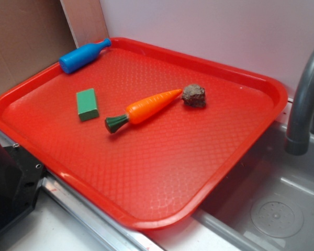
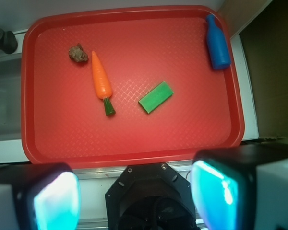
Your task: Grab the green block.
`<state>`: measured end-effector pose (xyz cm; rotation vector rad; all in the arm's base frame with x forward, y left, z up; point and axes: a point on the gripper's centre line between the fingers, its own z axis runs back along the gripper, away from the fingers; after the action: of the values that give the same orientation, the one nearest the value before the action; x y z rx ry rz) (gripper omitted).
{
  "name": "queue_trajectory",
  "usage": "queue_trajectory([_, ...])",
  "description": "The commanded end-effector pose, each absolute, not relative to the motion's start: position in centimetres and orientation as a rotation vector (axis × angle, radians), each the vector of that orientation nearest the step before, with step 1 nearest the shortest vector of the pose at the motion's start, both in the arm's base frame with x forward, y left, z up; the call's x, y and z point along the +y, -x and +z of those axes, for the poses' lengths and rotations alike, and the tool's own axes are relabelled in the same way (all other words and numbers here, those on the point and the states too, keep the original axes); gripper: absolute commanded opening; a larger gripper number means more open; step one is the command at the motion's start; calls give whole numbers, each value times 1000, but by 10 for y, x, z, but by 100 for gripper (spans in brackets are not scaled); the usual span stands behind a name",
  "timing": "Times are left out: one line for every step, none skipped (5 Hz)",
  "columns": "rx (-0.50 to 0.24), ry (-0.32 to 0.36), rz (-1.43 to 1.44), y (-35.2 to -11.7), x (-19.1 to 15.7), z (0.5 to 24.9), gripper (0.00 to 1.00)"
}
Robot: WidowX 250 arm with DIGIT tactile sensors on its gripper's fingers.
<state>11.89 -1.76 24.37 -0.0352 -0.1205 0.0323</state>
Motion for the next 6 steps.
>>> queue_trajectory([-121,35,32,-119,-18,244,100])
queue_trajectory([-139,38,276,-137,-2,214,100])
queue_trajectory([-150,13,504,-156,16,177,100])
queue_trajectory([-133,35,574,-167,27,138,100])
queue_trajectory([-122,88,671,-180,31,92,100])
queue_trajectory([-69,71,710,-185,35,67,100])
